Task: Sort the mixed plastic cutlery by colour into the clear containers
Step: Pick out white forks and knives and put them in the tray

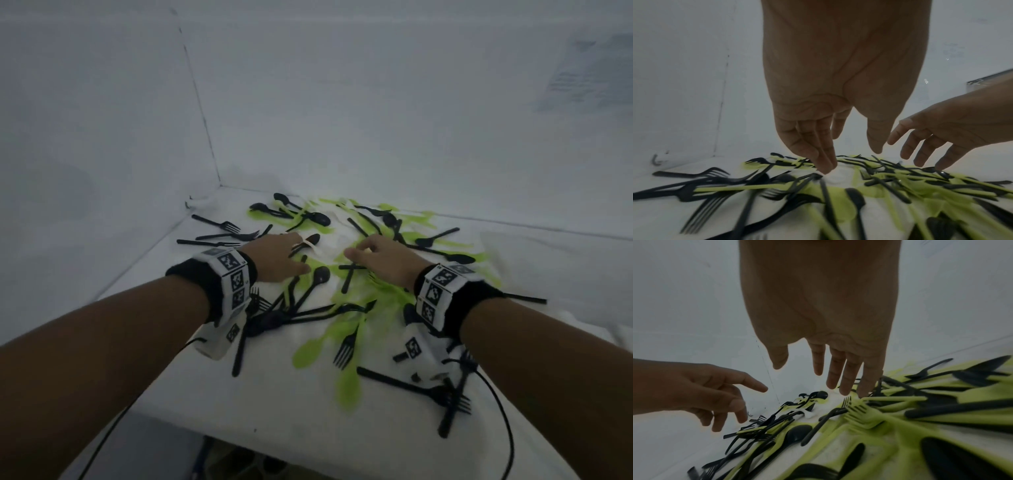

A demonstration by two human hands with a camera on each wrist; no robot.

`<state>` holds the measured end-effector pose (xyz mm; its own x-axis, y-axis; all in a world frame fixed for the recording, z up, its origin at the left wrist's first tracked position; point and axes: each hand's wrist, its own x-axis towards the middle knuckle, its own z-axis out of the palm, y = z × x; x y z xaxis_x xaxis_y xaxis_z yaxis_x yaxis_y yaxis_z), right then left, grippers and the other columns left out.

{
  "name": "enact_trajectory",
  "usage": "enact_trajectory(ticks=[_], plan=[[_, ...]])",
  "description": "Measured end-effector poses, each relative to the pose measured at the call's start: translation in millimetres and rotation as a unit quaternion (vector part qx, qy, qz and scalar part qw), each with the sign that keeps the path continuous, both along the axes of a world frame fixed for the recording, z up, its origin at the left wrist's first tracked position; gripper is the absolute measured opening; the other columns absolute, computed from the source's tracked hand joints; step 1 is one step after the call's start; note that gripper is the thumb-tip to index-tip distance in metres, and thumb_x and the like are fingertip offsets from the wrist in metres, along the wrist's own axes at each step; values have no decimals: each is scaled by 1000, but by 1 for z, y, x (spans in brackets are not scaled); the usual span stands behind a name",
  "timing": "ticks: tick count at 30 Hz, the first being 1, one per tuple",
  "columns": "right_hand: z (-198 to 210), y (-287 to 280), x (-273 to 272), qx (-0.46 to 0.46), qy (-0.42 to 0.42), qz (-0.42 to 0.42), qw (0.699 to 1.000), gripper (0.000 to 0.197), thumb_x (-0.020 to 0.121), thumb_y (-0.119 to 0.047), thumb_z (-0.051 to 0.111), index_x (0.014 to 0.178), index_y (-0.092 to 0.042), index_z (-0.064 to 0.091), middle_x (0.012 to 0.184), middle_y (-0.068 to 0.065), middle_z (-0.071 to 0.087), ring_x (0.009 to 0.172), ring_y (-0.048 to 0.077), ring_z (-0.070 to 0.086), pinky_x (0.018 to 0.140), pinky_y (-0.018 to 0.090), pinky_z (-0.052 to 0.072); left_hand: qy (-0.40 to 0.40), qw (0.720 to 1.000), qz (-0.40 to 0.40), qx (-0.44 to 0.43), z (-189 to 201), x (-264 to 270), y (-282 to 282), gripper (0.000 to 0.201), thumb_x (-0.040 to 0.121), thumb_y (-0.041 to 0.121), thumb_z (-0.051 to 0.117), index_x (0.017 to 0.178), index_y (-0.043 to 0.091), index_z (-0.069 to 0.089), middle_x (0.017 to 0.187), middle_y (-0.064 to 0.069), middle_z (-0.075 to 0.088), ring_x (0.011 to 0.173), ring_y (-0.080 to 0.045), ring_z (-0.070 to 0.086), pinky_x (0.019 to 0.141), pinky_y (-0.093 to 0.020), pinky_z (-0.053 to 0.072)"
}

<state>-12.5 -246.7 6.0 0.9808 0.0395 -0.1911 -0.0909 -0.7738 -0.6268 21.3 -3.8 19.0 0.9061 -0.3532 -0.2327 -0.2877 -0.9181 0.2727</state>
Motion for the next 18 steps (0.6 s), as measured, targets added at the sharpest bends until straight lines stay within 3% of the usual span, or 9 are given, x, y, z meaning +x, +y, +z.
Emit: enact_trajectory(ticks=[4,8,11,13,15,18], plan=[[-8,28,19,-14,8,-3,1000,57,97,-64,51,137,-22,56,134,-1,57,127,22,53,95,33,42,1,1000,1,4,-15,25,36,73,93,60,62,153,25,38,137,-5,59,120,-23,56,97,-34,45],[-20,47,49,-35,5,10,999,47,97,-60,55,130,-26,60,131,-1,62,118,20,59,99,36,47,2,1000,7,-2,-26,46,51,66,96,56,60,151,26,41,136,-2,59,121,-21,55,90,-31,41],[-30,57,78,-51,-6,28,998,39,98,-51,58,127,-26,62,129,1,63,114,22,61,99,40,51,-7,1000,17,-17,-33,61,56,54,96,52,61,143,28,48,107,5,63,95,-15,57,75,-30,41],[-37,62,98,-72,-15,48,996,33,99,-45,59,126,-27,63,125,1,63,113,22,61,92,33,49,-26,999,22,-18,-36,70,57,50,96,51,60,138,26,51,96,5,60,88,-17,55,70,-30,39],[-42,68,117,-93,-15,65,993,29,101,-39,58,126,-26,64,123,1,63,113,23,60,87,30,45,-29,999,23,-1,-38,78,57,49,96,50,59,137,24,52,100,3,61,90,-18,55,72,-31,41],[-48,77,142,-123,-25,89,988,30,100,-39,58,125,-25,64,123,2,65,113,25,61,93,35,50,-13,999,32,11,-37,92,57,53,97,51,58,141,23,49,119,-2,65,101,-20,57,88,-35,50]])
